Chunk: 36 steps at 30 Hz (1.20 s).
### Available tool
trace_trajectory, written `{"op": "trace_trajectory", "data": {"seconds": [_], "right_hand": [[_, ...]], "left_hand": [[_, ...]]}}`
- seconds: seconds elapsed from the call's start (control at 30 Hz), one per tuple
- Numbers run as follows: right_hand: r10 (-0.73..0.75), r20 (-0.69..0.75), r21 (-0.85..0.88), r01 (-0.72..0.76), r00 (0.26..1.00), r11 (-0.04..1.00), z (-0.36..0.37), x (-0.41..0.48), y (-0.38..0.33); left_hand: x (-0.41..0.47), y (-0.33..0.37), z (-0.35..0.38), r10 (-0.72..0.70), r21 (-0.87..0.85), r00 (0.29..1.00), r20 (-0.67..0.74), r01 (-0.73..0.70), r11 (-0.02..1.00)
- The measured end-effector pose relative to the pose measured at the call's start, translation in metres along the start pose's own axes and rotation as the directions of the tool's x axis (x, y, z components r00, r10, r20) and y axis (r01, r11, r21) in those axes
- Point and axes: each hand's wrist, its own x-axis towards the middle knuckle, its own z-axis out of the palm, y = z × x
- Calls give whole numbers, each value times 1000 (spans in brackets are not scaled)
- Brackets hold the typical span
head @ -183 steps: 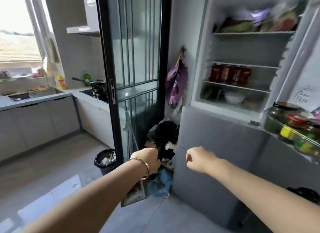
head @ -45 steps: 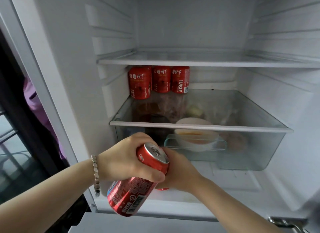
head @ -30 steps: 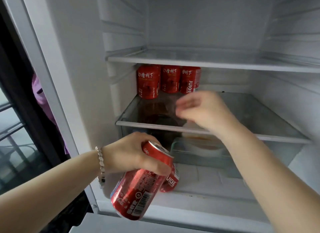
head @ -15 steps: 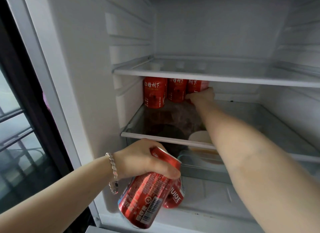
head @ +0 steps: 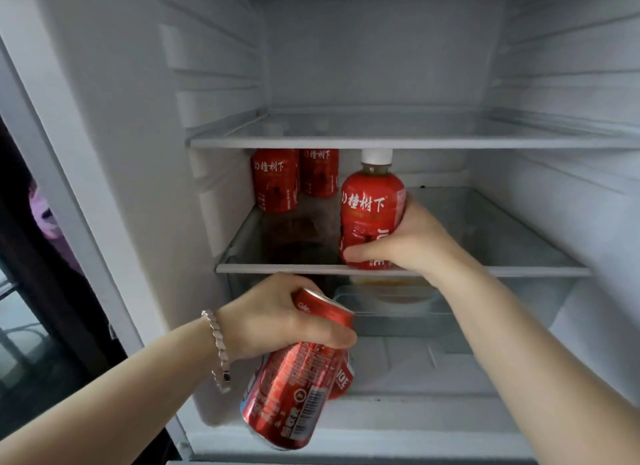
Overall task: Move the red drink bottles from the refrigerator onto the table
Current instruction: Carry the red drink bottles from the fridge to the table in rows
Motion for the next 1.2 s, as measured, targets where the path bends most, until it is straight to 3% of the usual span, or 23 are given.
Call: {"op": "trace_trajectory", "data": {"seconds": [0.1, 0.17, 0.3, 0.47, 0.63, 0.77, 0.93, 1.1, 1.2], "right_hand": [[9, 16, 14, -10, 1000, 1000, -4, -11, 1], [-2, -9, 124, 3, 1000, 992, -4, -10, -5], [-84, -204, 284, 141, 975, 948, -1, -4, -26], [-161, -367, 134, 223, 916, 966, 5, -1, -32], [-192, -550, -105, 161, 813, 981, 1, -11, -26], [-276, -640, -161, 226, 717, 961, -4, -28, -25], [-370, -626, -315, 212, 686, 925, -5, -51, -21], [-395, -447, -550, 102, 803, 829, -15, -61, -40], [-415, -401, -634, 79, 817, 769, -13, -68, -49]], "left_hand": [[1, -2, -2, -8, -8, 1000, -2, 8, 1000], [1, -2, -4, -6, -12, 1000, -7, 6, 1000], [0, -2, -2, 12, -21, 1000, -17, -12, 1000], [-2, -1, -2, 7, -32, 1000, -23, -8, 999], [-3, -1, -3, 15, -29, 1000, -9, -15, 999], [-4, -1, -3, 27, -32, 1000, -8, -27, 999], [-6, -2, -2, 10, -57, 1000, -22, -11, 998], [-11, -5, 3, -47, -113, 993, -104, 35, 993], [-22, -6, 13, -77, -158, 973, -218, 43, 986]]}}
